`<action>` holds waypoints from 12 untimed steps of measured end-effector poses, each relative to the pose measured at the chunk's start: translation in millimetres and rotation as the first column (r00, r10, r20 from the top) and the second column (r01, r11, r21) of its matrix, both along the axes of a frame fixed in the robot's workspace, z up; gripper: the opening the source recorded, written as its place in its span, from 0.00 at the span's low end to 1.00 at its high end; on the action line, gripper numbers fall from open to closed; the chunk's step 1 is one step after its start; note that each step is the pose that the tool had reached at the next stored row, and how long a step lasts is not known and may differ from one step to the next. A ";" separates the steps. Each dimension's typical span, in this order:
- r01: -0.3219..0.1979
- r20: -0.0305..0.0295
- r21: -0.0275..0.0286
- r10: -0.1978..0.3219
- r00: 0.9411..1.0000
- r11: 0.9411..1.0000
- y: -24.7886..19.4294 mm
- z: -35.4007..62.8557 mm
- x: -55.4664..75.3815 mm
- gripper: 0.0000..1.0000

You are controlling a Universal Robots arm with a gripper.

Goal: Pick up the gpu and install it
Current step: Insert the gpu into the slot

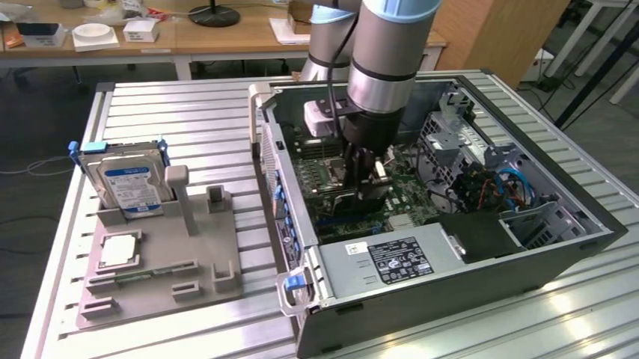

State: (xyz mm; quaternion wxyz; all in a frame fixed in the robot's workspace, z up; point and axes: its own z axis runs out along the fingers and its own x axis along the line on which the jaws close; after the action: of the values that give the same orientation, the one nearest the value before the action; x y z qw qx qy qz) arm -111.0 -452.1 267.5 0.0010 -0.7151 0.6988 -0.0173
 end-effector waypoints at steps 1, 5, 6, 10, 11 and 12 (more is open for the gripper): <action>0.000 0.000 0.000 0.000 1.000 1.000 0.0 2.4 0.0 0.48; 0.000 0.000 0.000 0.000 1.000 1.000 0.0 8.5 -0.1 0.48; 0.000 0.000 0.000 0.000 1.000 1.000 0.0 8.5 -0.1 0.48; 0.000 0.000 0.000 0.000 1.000 1.000 0.0 8.6 -0.1 0.46; 0.000 0.000 0.000 0.000 1.000 1.000 0.0 8.6 -0.1 0.46; 0.000 0.000 0.000 0.000 1.000 1.000 0.0 8.6 -0.1 0.40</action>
State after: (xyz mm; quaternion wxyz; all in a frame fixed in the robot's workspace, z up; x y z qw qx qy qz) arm -111.0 -452.1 276.1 0.0010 -0.7150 0.6989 -0.0174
